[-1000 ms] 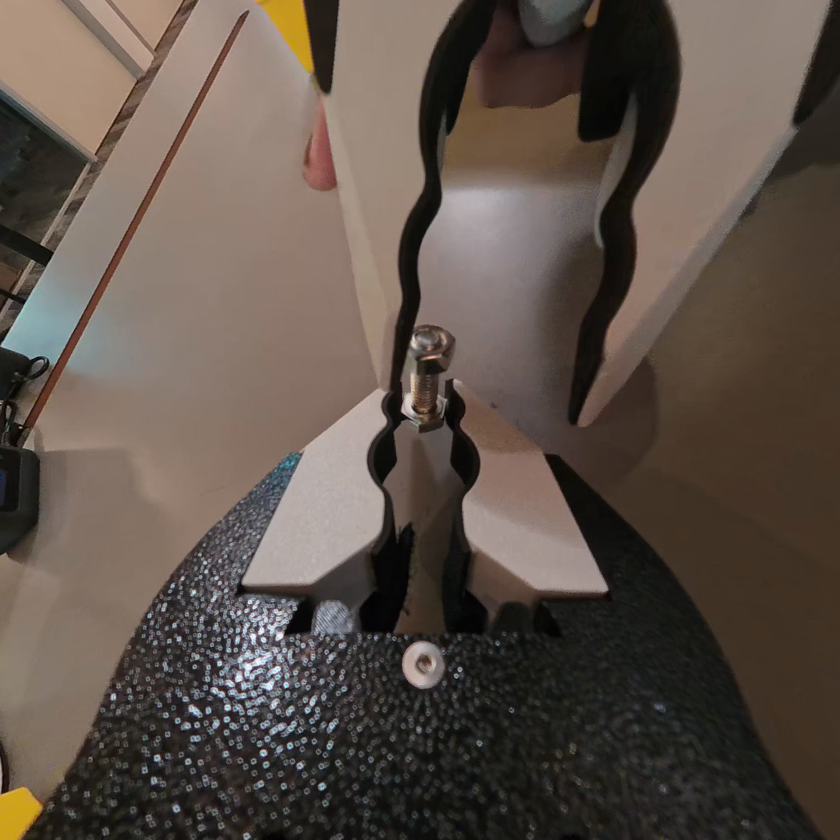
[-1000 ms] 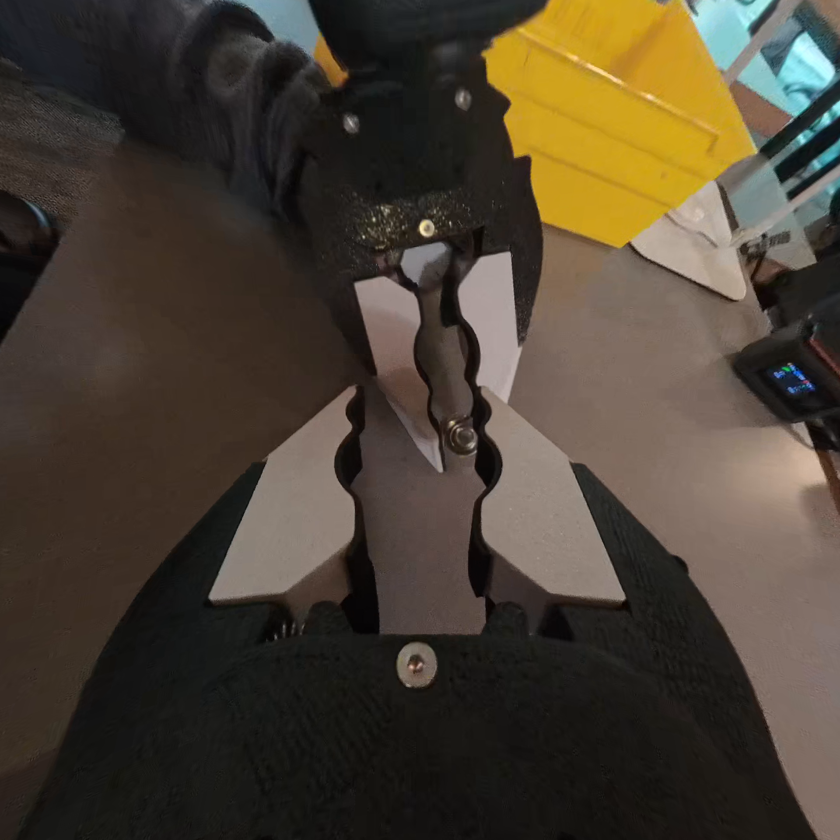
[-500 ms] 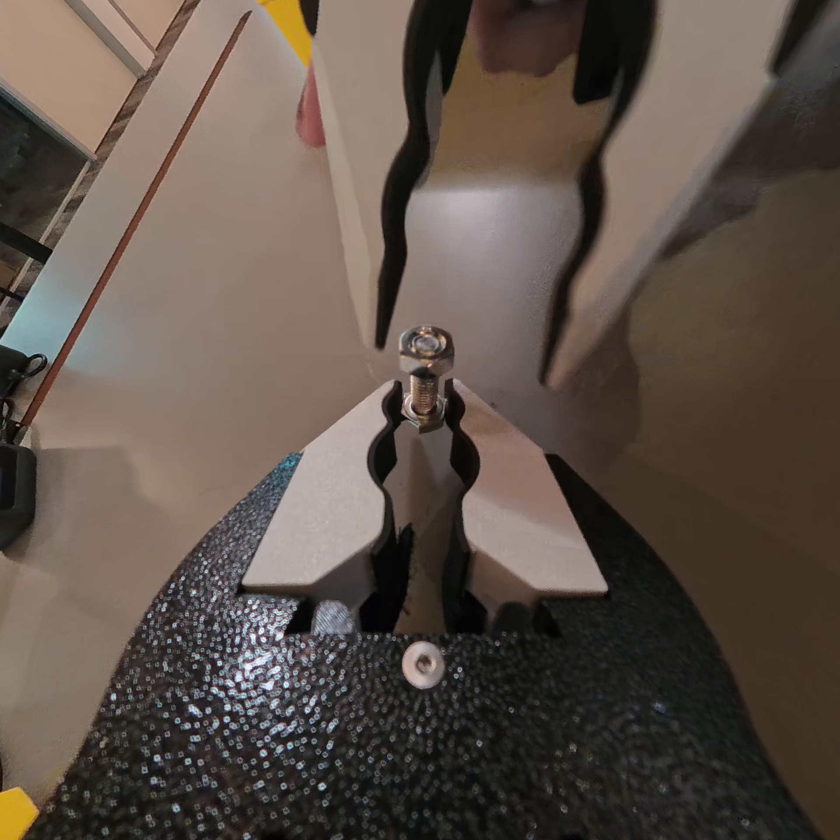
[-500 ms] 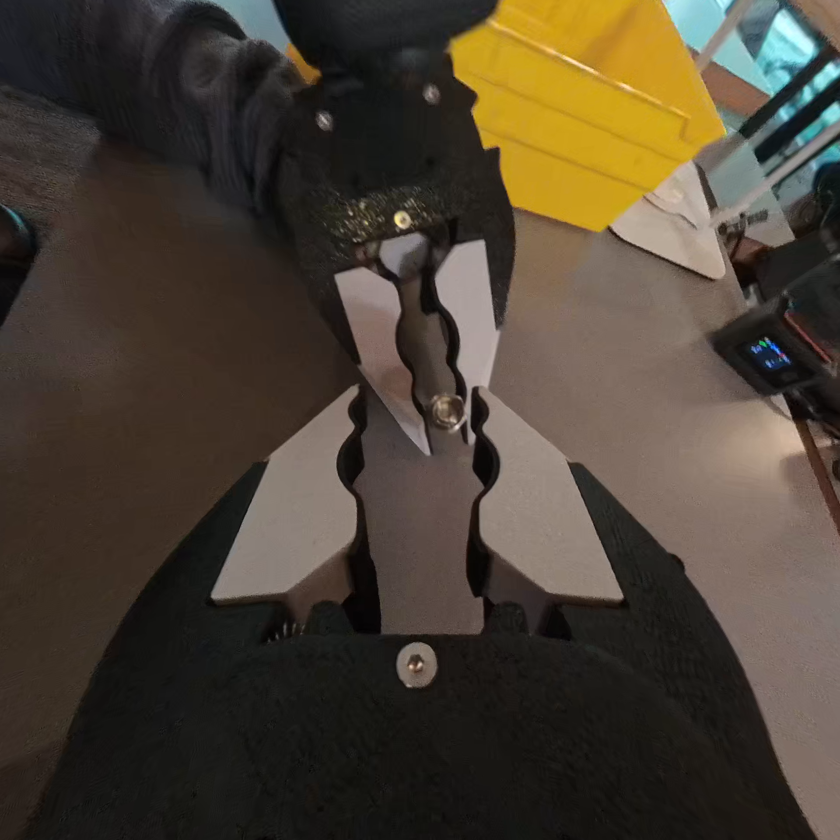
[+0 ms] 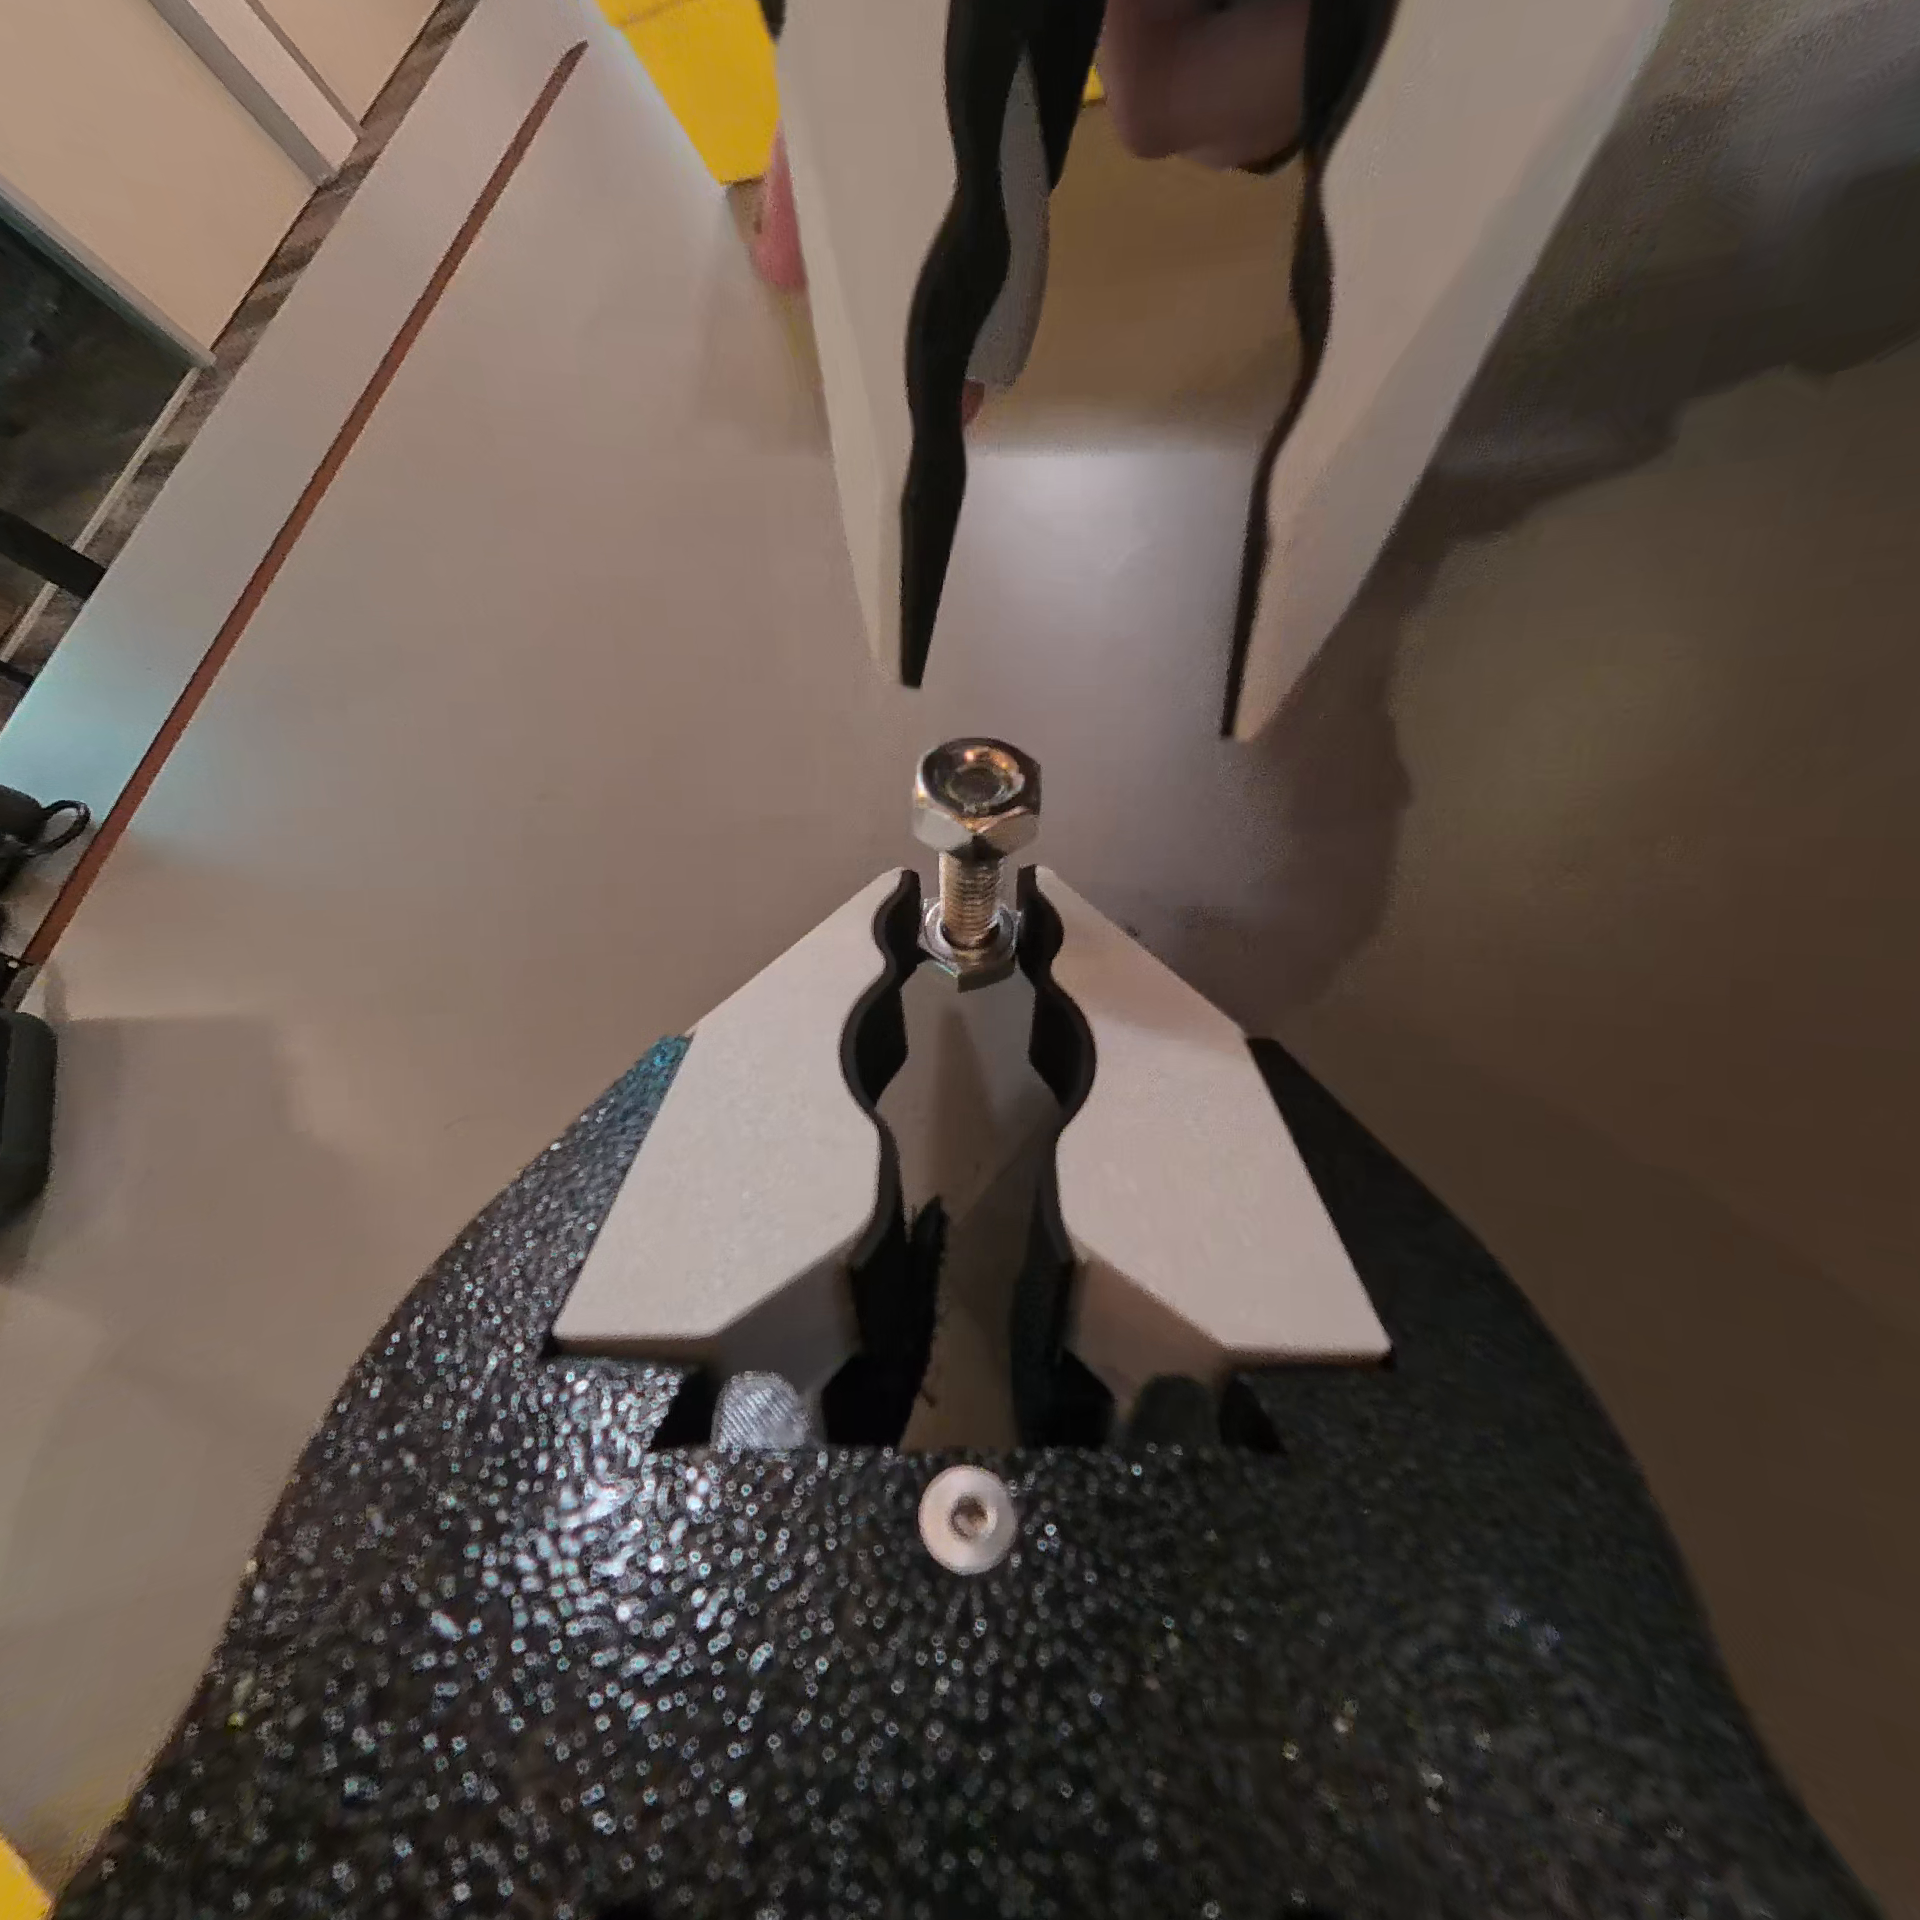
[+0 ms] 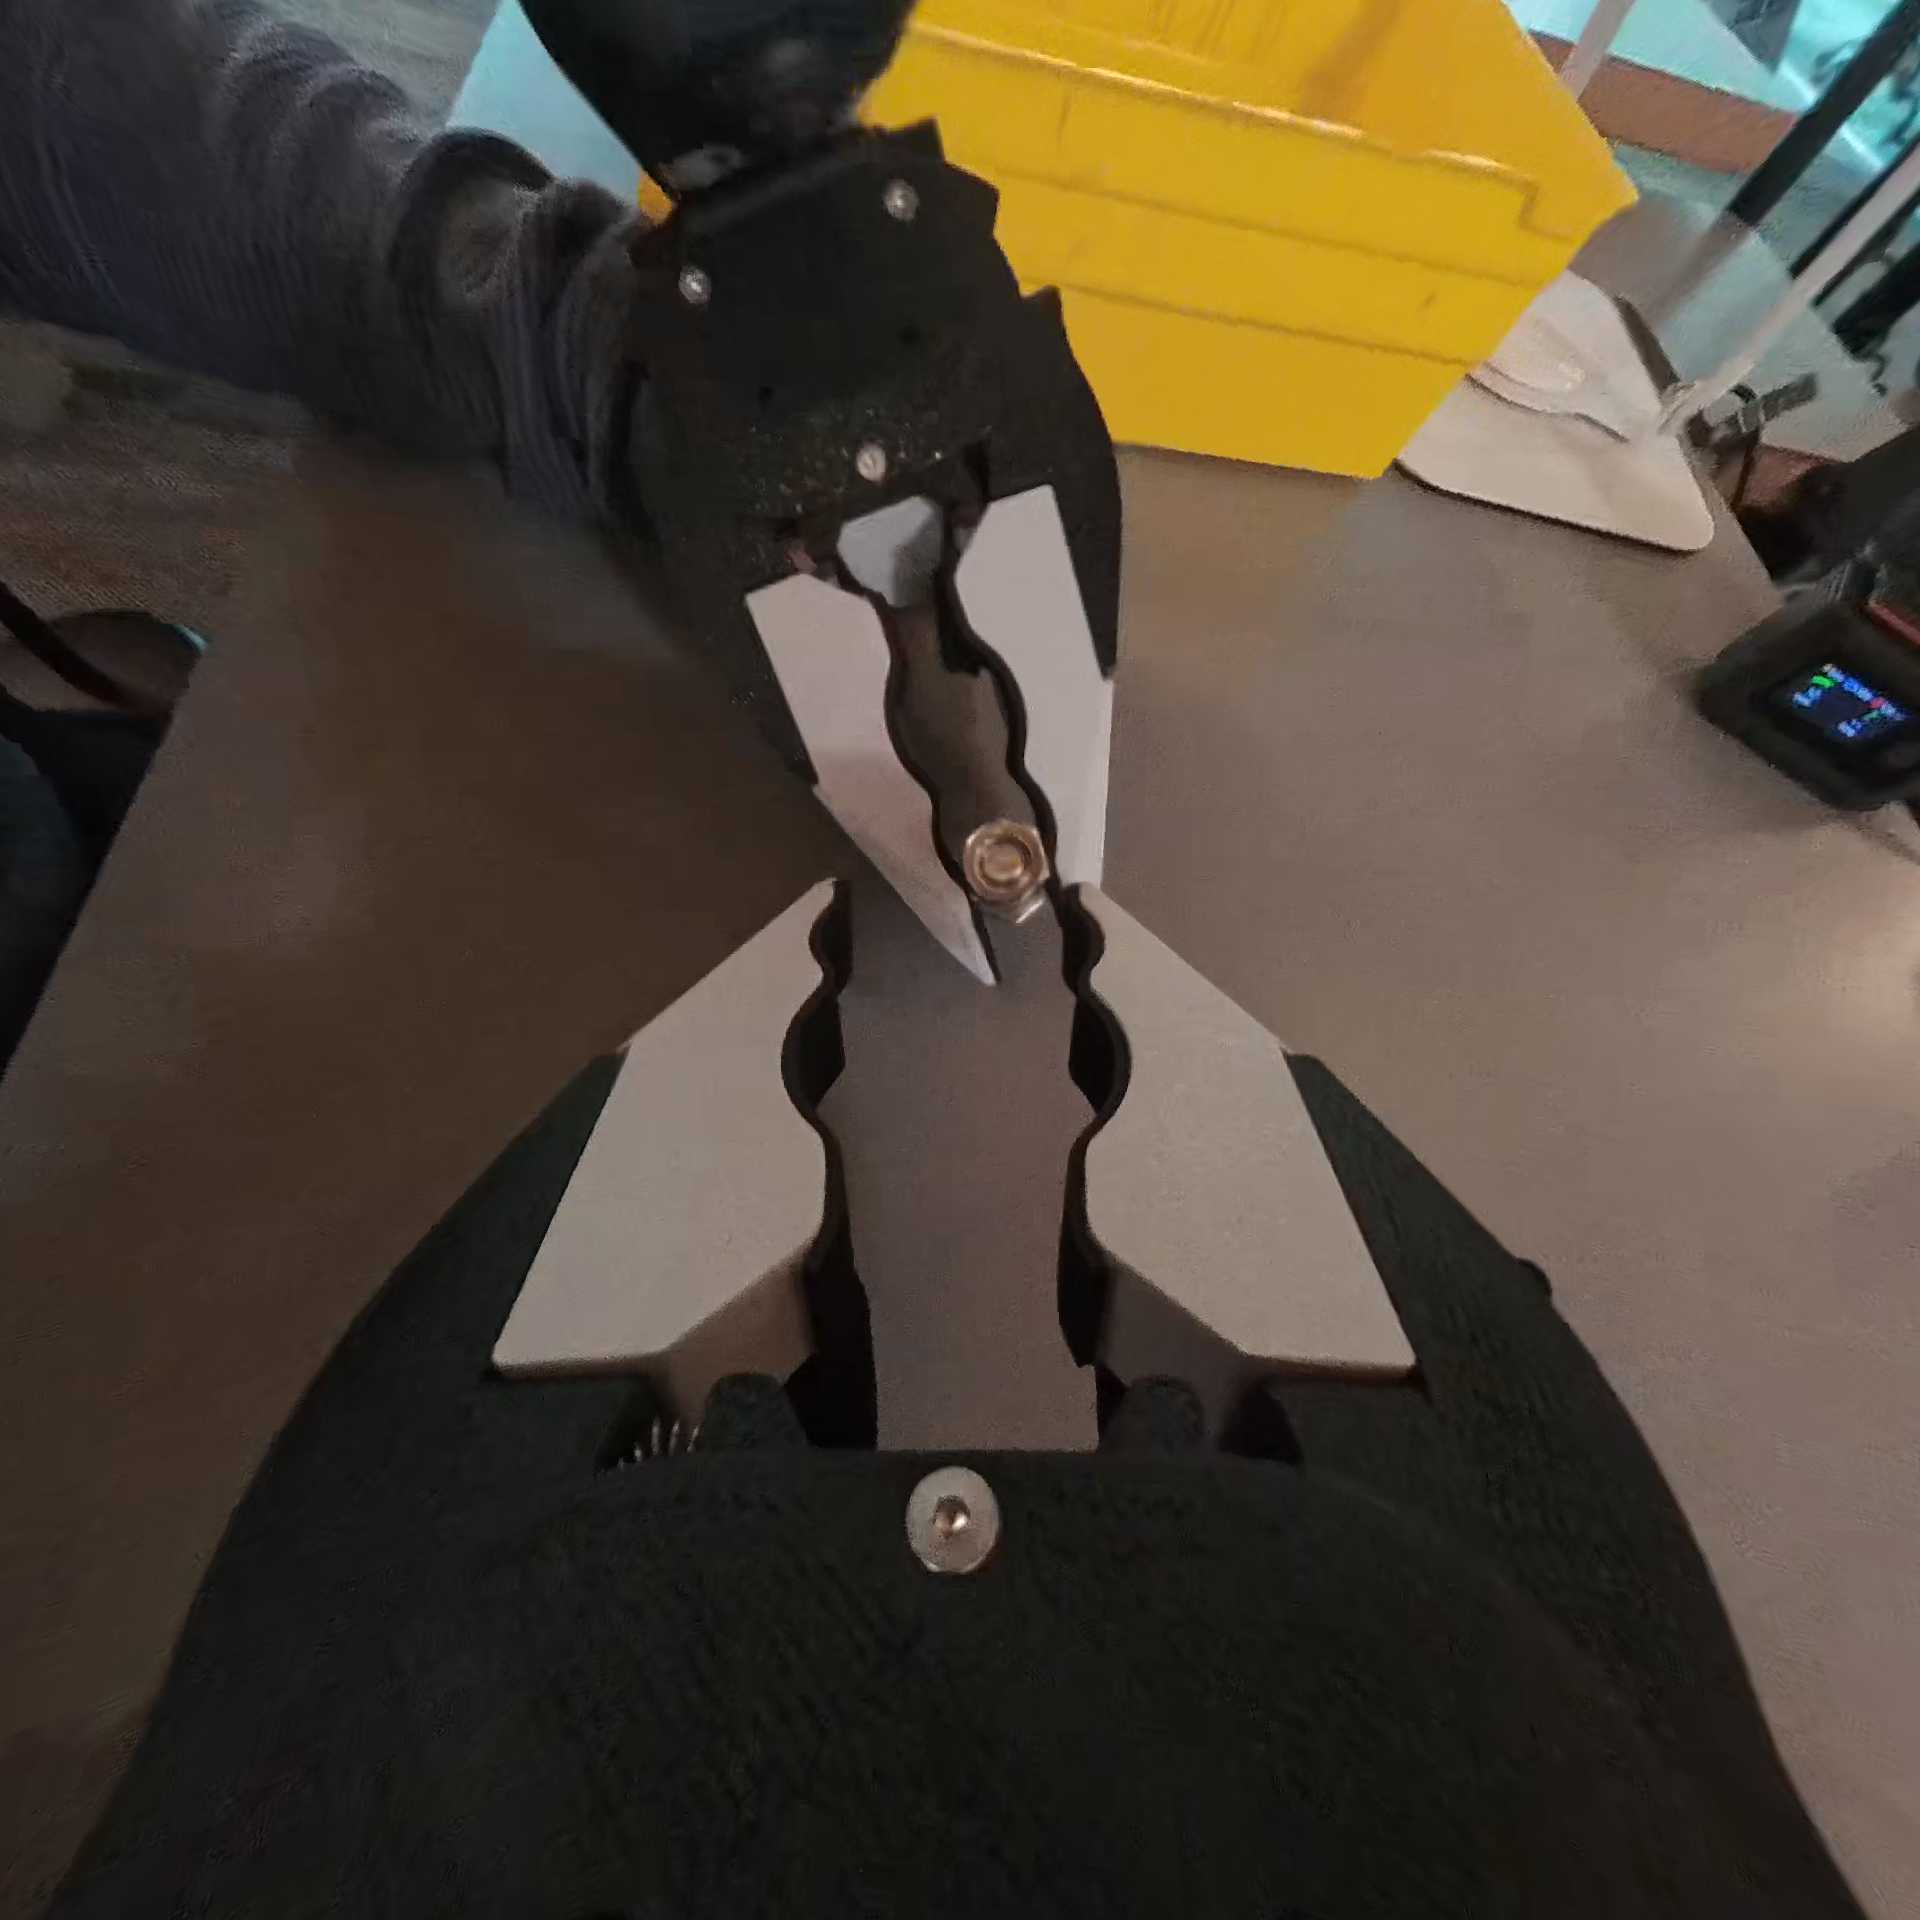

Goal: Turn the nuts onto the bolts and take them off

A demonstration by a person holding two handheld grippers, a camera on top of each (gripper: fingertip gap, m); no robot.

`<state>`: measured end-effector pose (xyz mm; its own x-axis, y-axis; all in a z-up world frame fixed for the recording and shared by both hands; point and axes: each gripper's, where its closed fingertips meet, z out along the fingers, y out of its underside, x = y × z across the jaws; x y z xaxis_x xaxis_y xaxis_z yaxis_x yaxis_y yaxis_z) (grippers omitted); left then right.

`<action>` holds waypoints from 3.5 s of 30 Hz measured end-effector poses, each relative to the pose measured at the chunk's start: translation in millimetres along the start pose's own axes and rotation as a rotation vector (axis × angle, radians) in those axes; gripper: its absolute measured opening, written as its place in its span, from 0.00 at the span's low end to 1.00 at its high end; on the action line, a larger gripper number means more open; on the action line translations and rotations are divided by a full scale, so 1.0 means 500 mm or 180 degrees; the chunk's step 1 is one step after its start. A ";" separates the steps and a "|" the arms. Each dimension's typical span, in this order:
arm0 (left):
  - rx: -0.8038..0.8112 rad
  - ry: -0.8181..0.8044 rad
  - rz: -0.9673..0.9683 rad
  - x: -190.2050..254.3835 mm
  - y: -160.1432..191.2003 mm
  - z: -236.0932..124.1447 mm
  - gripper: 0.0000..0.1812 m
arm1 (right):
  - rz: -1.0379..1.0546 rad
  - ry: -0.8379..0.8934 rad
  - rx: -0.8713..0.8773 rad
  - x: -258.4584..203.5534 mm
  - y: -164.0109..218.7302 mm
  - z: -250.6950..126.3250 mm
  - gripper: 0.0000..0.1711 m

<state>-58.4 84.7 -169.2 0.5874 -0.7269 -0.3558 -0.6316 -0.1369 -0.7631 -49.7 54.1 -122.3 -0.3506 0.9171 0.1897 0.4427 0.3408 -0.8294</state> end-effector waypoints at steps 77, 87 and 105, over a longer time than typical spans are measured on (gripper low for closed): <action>0.2063 0.0462 -0.1850 -0.076 -0.190 -0.128 0.09 | 0.0977 -0.0283 0.2195 0.034 -0.185 -0.082 0.52; 0.1656 0.0912 -0.1419 0.016 -0.208 -0.076 0.09 | 0.1005 -0.0756 0.2238 -0.013 -0.207 -0.071 0.54; 0.1614 0.0342 -0.1197 -0.012 -0.199 -0.069 0.09 | 0.1001 -0.0721 0.2212 -0.004 -0.207 -0.095 0.52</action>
<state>-16.6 79.7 -72.7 0.6516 -0.7583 0.0219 -0.0589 -0.0794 -0.9951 -55.7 26.5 -11.8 -0.4872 0.8590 -0.1574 -0.0413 -0.2027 -0.9784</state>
